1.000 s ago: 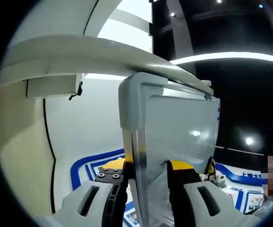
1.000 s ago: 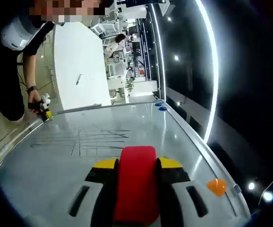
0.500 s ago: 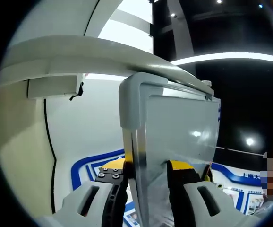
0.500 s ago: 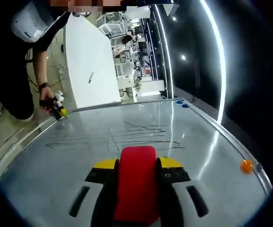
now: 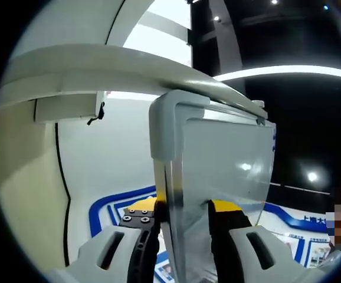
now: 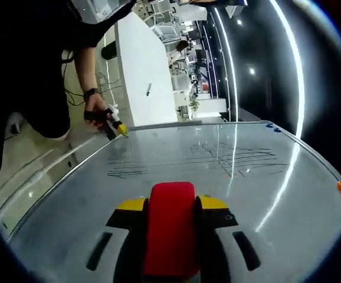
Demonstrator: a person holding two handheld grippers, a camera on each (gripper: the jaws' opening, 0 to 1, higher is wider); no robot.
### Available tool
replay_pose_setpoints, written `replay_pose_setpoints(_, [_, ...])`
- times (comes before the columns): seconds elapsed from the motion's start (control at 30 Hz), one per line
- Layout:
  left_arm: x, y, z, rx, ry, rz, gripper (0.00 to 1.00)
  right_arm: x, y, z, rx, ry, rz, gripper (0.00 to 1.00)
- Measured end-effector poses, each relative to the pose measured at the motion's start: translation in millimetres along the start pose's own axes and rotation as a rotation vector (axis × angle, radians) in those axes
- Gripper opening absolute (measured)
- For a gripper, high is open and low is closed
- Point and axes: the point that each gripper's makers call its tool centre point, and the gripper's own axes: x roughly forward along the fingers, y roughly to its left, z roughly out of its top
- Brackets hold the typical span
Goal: Wipe the writing off the whiteboard with the eraser
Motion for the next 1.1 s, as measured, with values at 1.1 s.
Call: replay_pose_setpoints(1.1, [-0.8, 0.6, 0.2, -0.006, -0.005, 0.003, 0.35, 9.9, 105.1, -14.2, -0.063, 0.198, 0.115, 0.23])
